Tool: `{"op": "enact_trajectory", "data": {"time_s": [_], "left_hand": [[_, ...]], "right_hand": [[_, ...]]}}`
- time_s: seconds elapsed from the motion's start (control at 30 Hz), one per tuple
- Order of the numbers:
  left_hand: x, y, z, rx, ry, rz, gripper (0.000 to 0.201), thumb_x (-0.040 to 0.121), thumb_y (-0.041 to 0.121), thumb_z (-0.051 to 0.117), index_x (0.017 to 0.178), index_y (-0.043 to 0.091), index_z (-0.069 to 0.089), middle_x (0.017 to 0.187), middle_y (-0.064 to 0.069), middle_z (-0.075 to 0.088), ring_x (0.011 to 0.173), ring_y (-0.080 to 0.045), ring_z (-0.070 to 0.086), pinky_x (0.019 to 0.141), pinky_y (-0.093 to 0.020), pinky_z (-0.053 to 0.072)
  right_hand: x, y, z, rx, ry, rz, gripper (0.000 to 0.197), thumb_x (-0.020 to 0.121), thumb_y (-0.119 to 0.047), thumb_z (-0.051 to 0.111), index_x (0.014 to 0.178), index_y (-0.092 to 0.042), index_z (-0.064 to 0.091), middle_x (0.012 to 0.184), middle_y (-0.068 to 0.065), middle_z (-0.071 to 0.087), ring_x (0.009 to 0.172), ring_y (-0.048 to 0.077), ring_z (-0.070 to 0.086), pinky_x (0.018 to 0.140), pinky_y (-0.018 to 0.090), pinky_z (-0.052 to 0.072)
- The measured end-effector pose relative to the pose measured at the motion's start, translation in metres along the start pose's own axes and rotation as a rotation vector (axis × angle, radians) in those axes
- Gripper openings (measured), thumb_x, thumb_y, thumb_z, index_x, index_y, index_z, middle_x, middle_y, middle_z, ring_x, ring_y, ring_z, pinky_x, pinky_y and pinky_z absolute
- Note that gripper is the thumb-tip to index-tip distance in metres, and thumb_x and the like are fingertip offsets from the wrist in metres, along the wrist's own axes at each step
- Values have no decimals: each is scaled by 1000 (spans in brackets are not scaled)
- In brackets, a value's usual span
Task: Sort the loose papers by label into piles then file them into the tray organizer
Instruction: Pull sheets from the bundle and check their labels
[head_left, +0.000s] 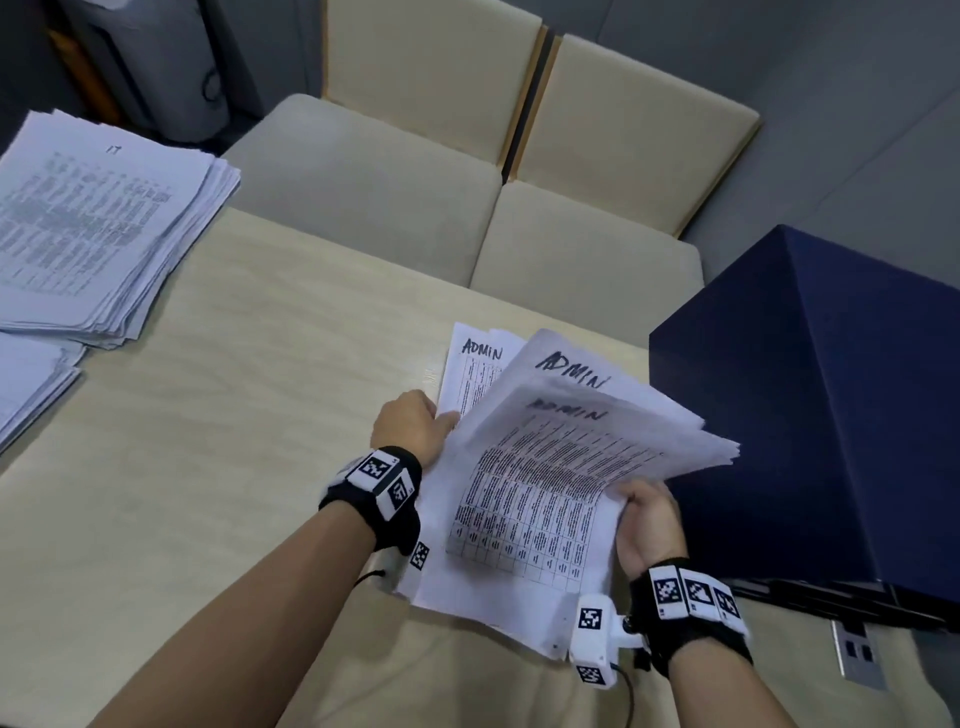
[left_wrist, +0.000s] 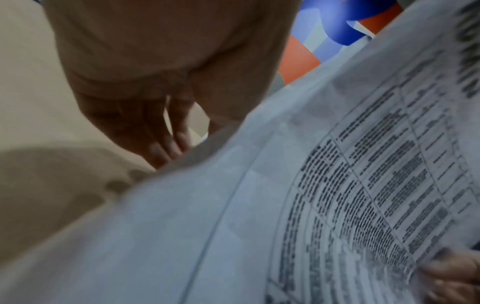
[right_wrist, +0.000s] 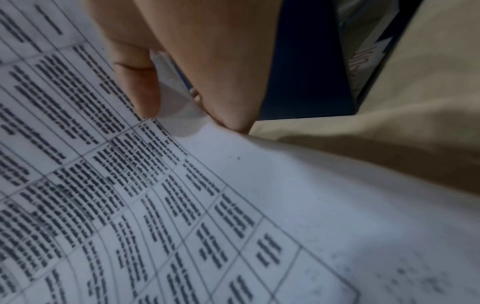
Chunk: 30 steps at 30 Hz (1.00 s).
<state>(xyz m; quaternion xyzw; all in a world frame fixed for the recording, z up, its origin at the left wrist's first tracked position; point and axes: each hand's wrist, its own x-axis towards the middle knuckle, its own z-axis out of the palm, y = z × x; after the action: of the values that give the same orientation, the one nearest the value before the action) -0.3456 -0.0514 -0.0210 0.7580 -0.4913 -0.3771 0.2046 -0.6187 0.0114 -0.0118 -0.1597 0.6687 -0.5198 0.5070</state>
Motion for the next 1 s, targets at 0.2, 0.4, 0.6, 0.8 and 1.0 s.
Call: {"op": "enact_trajectory", "data": {"time_s": [0.2,0.4,0.6,0.8,1.0], "left_hand": [[-11,0,-8,-31,-124,316,32,96,17,61,65,9,60,59,-5,56,57,-19,46,58,-30,35],[-42,28,-33,-650,-363,325,18,93,14,67,94,-2,76,78,8,73,65,3,61,66,-12,46],[-43,32,-22,-637,-419,231,55,95,50,54,62,8,67,65,5,69,63,-9,63,98,-38,52],[-20,2,5,129,-72,61,33,85,50,69,86,18,61,84,3,66,80,-19,63,70,-31,50],[-48,36,-14,-622,-334,162,55,106,50,21,110,22,68,79,11,71,74,-4,65,67,-19,45]], "right_hand": [[2,4,-7,31,-26,56,15,81,10,49,83,-1,58,83,16,64,84,32,59,71,38,49],[-1,-3,-4,57,-137,7,40,99,-1,42,74,-20,66,64,-10,66,62,12,59,67,24,45],[-4,7,1,132,-9,86,27,54,1,65,80,0,70,85,13,70,82,30,64,77,37,51],[-7,6,-14,189,12,20,22,75,13,48,78,-8,53,71,8,61,70,23,59,70,33,47],[-17,-9,-16,163,-42,17,32,89,13,49,98,-15,61,96,10,73,89,28,69,83,43,55]]}}
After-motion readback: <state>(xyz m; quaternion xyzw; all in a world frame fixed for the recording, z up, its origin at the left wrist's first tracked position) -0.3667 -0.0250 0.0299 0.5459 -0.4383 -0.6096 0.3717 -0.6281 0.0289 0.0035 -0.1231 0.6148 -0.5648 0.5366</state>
